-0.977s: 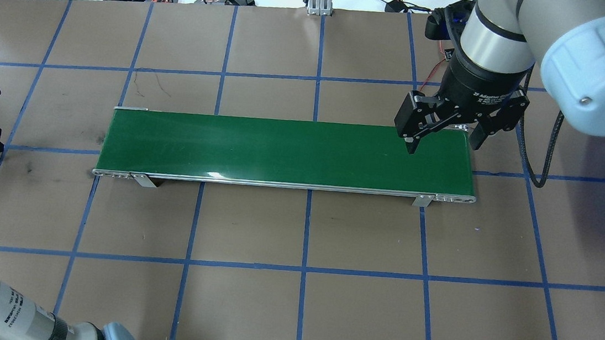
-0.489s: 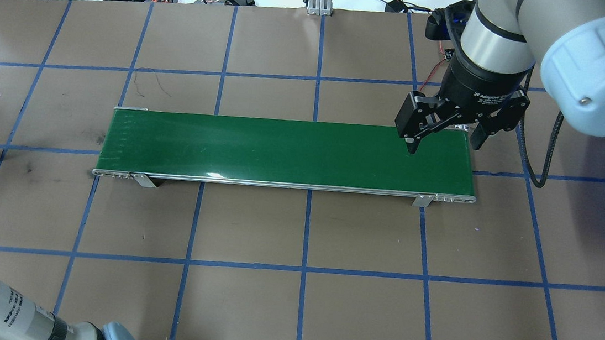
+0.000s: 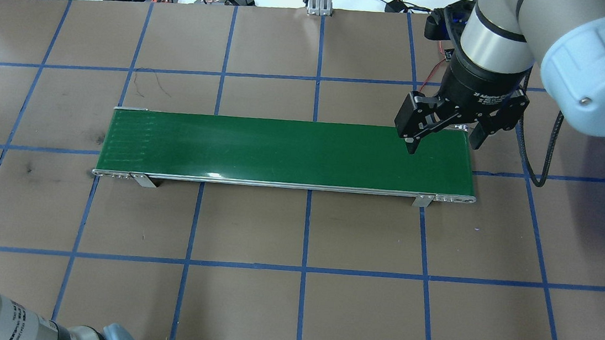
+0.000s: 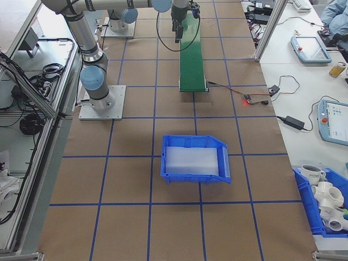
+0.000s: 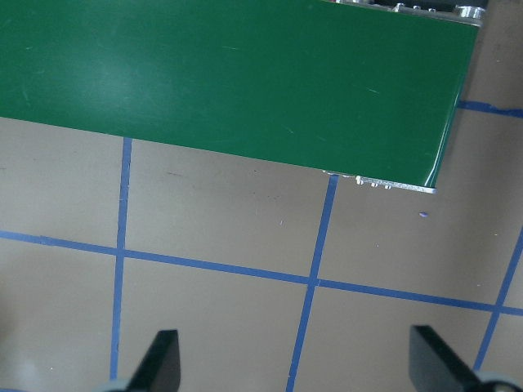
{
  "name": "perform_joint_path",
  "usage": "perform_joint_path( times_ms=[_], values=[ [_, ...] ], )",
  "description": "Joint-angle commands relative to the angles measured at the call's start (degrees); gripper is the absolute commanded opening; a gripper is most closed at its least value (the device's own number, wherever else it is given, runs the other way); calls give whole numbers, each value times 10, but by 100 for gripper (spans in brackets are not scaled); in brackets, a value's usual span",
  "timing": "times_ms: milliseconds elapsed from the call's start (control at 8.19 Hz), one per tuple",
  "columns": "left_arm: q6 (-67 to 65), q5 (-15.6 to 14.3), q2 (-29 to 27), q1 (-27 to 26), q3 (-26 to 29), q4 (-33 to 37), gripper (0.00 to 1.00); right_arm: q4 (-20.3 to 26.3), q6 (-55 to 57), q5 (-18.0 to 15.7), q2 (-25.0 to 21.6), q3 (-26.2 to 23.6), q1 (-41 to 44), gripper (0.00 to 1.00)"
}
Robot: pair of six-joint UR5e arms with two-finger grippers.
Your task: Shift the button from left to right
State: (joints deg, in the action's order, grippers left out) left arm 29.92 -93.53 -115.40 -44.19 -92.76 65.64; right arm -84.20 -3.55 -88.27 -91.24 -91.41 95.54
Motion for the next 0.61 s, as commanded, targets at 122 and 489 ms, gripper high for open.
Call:
perform_joint_path(
  times_ms=[122, 489],
  values=[
    [-5, -2, 100, -139, -1, 48, 0, 0, 0, 1, 0, 0, 0, 100],
    [-41, 10, 102, -246, -4, 53, 0, 0, -1, 0, 1, 0, 0, 100]
  ],
)
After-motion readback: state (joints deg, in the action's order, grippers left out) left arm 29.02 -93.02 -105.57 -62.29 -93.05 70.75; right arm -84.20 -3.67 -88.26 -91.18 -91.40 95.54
